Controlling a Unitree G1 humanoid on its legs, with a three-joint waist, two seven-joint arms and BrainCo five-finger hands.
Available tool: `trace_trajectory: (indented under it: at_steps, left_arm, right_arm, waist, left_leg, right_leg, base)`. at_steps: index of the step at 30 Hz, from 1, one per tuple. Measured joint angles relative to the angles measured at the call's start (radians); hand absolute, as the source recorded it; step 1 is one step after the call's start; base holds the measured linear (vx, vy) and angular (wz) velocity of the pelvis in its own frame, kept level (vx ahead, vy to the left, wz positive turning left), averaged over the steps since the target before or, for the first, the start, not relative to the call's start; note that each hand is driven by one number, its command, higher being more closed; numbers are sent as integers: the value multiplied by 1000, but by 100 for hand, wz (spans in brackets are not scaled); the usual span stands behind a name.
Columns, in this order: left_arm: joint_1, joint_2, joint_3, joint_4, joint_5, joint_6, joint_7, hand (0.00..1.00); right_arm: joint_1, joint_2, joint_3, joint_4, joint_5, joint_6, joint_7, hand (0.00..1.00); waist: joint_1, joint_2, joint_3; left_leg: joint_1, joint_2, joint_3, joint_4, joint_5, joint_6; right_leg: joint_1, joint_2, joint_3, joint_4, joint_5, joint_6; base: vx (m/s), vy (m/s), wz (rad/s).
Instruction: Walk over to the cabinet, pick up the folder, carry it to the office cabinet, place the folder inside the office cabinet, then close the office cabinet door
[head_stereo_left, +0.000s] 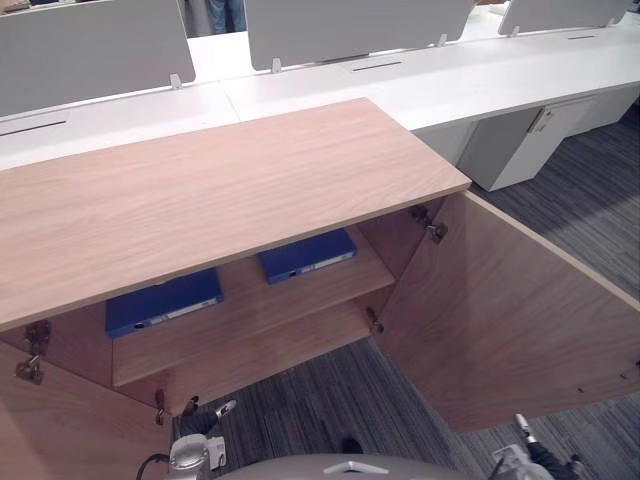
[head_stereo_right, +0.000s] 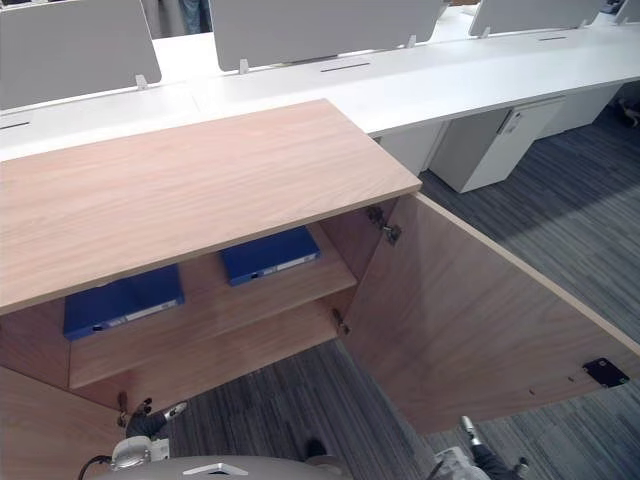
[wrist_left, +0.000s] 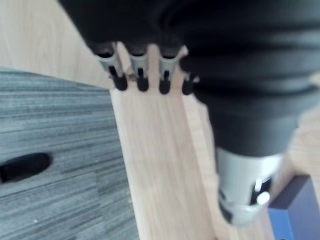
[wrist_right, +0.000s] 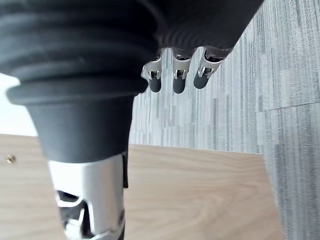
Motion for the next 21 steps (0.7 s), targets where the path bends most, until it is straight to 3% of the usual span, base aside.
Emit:
trace_trajectory:
  at_steps: [5, 11, 16, 21]
  left_arm:
    - [-1, 3, -4, -1, 0, 0, -22, 0]
    - [11, 16, -16, -37, -1, -6, -40, 0]
    - [6, 28, -49, -39, -1, -21, -64, 0]
    - [10, 28, -73, -39, -1, -30, -72, 0]
  right_arm:
    - [-95, -82, -64, -7, 13, -4, -4, 0]
    - [-216, -242, -75, 22, 32, -6, 13, 0]
    - [-257, -385, 55, 108, 31, -5, 87, 0]
    - [-268, -455, 116, 176, 31, -4, 129, 0]
  waist:
    - [-21, 22, 0]
    - [-42, 71, 18]
    - [-54, 101, 31]
    - [-70, 103, 39]
  left_leg:
    - [7, 0, 32, 6, -18, -5]
    - [17, 1, 91, 9, -34, -3]
    - [16, 25, 109, 76, -81, -7]
    - [18, 27, 104, 86, -85, -10]
  right_leg:
    - [-11, 5, 30, 2, -3, -5]
    - [-35, 19, 83, 5, 3, 4]
    - [-27, 32, 91, 6, 5, 6]
    - [-20, 31, 87, 6, 6, 6]
  base:
    - [20, -10, -20]
    - [26, -26, -32]
    - [25, -78, -23]
    - [-48, -65, 1]
